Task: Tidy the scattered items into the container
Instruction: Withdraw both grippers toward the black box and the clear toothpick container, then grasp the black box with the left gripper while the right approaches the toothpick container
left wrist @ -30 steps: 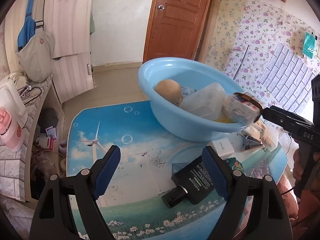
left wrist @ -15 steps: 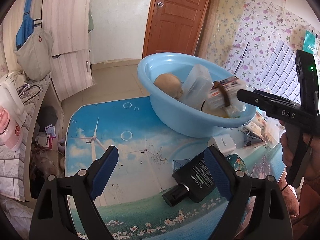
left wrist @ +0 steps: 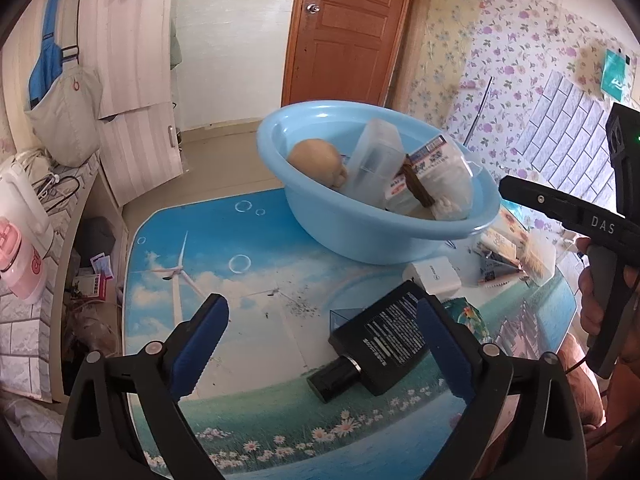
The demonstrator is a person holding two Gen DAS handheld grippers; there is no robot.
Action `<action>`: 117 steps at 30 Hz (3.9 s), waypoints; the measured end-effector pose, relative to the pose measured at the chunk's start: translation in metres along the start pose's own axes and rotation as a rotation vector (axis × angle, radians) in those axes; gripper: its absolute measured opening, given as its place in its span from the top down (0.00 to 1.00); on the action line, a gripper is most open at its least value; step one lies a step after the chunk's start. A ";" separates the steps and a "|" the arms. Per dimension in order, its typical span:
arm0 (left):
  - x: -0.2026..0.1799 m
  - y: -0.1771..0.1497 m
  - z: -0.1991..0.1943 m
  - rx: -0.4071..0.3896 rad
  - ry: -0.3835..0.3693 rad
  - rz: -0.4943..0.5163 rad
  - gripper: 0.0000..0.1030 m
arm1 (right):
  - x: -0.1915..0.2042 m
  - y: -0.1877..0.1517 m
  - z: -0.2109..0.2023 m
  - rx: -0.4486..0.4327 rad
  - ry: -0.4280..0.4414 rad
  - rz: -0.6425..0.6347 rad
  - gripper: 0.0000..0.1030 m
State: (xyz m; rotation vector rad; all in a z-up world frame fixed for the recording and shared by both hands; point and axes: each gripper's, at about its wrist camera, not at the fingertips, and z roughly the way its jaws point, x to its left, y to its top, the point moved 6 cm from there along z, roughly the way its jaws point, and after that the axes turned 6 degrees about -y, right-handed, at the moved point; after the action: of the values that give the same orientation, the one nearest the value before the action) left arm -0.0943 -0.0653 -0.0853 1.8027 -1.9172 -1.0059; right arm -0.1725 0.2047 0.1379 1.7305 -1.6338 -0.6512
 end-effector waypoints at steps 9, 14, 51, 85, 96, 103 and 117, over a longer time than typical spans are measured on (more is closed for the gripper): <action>-0.009 -0.014 0.005 0.022 0.009 0.000 0.05 | -0.013 -0.024 -0.001 0.035 -0.001 0.017 0.13; -0.016 -0.023 0.011 0.041 0.006 0.001 0.05 | -0.021 -0.039 0.000 0.061 -0.002 0.025 0.13; -0.043 -0.041 0.047 0.115 0.020 -0.006 0.00 | -0.074 -0.081 0.002 0.119 -0.025 0.086 0.13; -0.036 -0.043 0.064 0.133 0.011 0.041 0.22 | -0.128 -0.075 0.003 0.083 -0.255 0.050 0.10; -0.020 -0.048 0.053 0.120 0.037 -0.005 0.30 | -0.146 -0.081 0.013 0.136 -0.317 0.070 0.10; -0.023 -0.045 0.054 0.108 0.028 -0.007 0.30 | -0.137 -0.092 0.017 0.152 -0.217 0.106 0.12; -0.031 -0.037 0.071 0.106 0.069 0.060 0.26 | -0.150 -0.080 0.029 0.147 -0.246 0.138 0.12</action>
State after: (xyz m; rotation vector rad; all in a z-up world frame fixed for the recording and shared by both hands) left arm -0.1098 -0.0143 -0.1528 1.8004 -2.0035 -0.8260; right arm -0.1550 0.3495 0.0466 1.6719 -1.9963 -0.7160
